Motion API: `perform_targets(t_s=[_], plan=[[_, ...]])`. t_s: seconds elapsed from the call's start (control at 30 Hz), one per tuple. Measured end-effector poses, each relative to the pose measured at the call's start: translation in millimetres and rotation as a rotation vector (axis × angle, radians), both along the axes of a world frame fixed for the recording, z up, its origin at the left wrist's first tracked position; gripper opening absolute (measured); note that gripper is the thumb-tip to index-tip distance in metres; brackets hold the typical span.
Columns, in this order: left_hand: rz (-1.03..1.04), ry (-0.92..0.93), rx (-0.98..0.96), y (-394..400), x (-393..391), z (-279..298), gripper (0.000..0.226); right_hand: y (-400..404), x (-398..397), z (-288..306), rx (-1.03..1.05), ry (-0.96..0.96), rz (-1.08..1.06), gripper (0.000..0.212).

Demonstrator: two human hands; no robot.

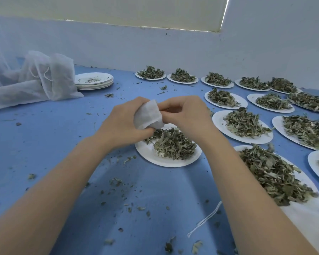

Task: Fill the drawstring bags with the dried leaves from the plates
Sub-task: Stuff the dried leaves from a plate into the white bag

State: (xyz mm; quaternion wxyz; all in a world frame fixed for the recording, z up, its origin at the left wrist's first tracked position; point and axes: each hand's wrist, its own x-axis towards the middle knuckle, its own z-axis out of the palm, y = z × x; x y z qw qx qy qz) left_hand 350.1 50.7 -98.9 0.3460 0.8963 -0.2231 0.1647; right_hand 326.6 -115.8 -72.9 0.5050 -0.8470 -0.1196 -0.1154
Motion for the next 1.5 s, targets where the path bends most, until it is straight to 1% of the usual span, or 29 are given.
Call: perform_targets(t_s=[0.1,0.17,0.23,0.27,0.33,0.4,0.43,0.5,0.53,0.57,0.63,0.7,0.77,0.83,0.93,1.0,1.07,1.13,1.17,1.2,1.23,1.27,1.33,1.37,1.43,1.5], plan=[[-0.038,-0.013,0.011,-4,-1,-1,0.041,9,1,0,-0.164,-0.046,0.018,0.018],[-0.05,-0.012,0.033,-6,-2,-2,0.047,11,-1,3,-0.261,-0.005,0.124,0.02],[-0.056,-0.016,0.056,-6,-1,-3,0.052,7,-4,8,-0.292,0.048,0.233,0.018],[-0.056,-0.021,0.067,-6,-1,-2,0.055,4,-5,10,-0.283,0.057,0.253,0.017],[-0.038,-0.021,0.082,-6,-1,-2,0.058,0,-6,11,-0.204,0.027,0.218,0.021],[-0.003,-0.018,0.085,-4,0,0,0.052,0,-5,12,-0.114,-0.045,0.13,0.023],[0.014,-0.023,0.087,-3,0,0,0.049,1,-4,12,-0.13,-0.097,0.078,0.024],[0.04,-0.039,0.101,-2,1,2,0.051,2,-3,12,-0.303,-0.198,0.007,0.027],[0.049,-0.049,0.112,-1,1,3,0.053,1,-2,11,-0.386,-0.216,0.0,0.026],[0.052,-0.058,0.123,-2,1,4,0.054,1,-1,11,-0.431,-0.208,0.004,0.022],[0.05,-0.074,0.155,-4,0,5,0.056,2,0,10,-0.443,-0.161,0.017,0.016],[0.053,-0.091,0.197,-6,0,4,0.055,5,0,10,-0.463,-0.145,0.011,0.017],[0.058,-0.095,0.223,-7,-1,5,0.052,8,-1,10,-0.422,-0.135,0.015,0.016],[0.053,-0.09,0.217,-8,-2,6,0.052,9,-3,12,-0.344,-0.073,0.065,0.018],[0.022,-0.093,0.201,-9,-3,6,0.059,7,-4,12,-0.375,0.08,0.21,0.025],[0.006,-0.072,0.2,-9,-4,6,0.06,2,-6,14,-0.367,0.142,0.297,0.026],[0.025,-0.058,0.213,-6,-3,7,0.057,-5,-7,17,-0.252,0.131,0.347,0.028],[0.077,-0.076,0.219,0,-1,9,0.053,-11,-6,18,-0.062,0.072,0.293,0.028],[0.105,-0.087,0.218,3,0,11,0.052,-13,-3,18,-0.003,0.044,0.23,0.027],[0.13,-0.091,0.22,6,0,12,0.052,-15,-1,16,-0.006,0.023,0.157,0.027],[0.148,-0.089,0.226,9,1,12,0.053,-16,1,15,-0.091,0.015,0.092,0.026],[0.156,-0.084,0.239,11,1,13,0.054,-16,3,12,-0.242,0.034,0.047,0.028],[0.154,-0.07,0.257,12,2,12,0.052,-15,6,6,-0.548,0.16,0.019,0.042],[0.149,-0.061,0.252,12,3,11,0.051,-14,6,3,-0.641,0.238,0.029,0.05],[0.125,-0.047,0.235,11,4,9,0.049,-10,6,-3,-0.736,0.31,0.044,0.055],[0.103,-0.045,0.239,10,5,7,0.049,-7,7,-6,-0.771,0.256,0.028,0.044]])
